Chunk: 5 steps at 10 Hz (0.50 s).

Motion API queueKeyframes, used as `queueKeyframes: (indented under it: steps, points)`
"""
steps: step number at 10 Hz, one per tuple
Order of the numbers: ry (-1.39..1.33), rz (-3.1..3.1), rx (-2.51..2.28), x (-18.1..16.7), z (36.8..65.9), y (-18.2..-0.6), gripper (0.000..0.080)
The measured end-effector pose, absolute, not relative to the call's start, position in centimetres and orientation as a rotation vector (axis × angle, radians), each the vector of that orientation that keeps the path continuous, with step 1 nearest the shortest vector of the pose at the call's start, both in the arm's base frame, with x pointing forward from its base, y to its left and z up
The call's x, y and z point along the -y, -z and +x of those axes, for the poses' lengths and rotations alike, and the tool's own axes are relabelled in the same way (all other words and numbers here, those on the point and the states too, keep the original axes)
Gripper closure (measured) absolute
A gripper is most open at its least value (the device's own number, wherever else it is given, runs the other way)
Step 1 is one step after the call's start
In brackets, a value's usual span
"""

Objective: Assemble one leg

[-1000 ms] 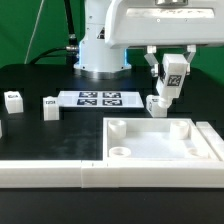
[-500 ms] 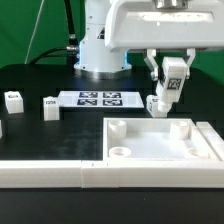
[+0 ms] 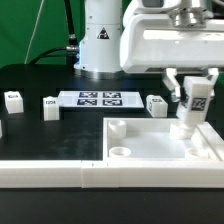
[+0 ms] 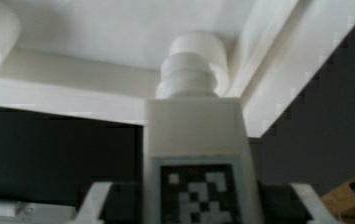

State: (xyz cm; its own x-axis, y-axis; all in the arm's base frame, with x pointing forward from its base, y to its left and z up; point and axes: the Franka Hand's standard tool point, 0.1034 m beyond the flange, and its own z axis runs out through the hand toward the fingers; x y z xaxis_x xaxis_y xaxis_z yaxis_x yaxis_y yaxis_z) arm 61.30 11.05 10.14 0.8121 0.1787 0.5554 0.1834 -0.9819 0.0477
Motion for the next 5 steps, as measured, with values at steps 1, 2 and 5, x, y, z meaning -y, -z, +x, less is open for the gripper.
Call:
queueKeyframes:
  steps: [1, 2, 5]
  points:
    - [0.909, -2.983, 0.301, -11.22, 61.49, -9.65, 0.0509]
    - [0.906, -2.982, 0.306, -11.47, 61.46, -9.36, 0.0509]
    - [0.906, -2.983, 0.307, -11.51, 61.28, -9.25, 0.0509]
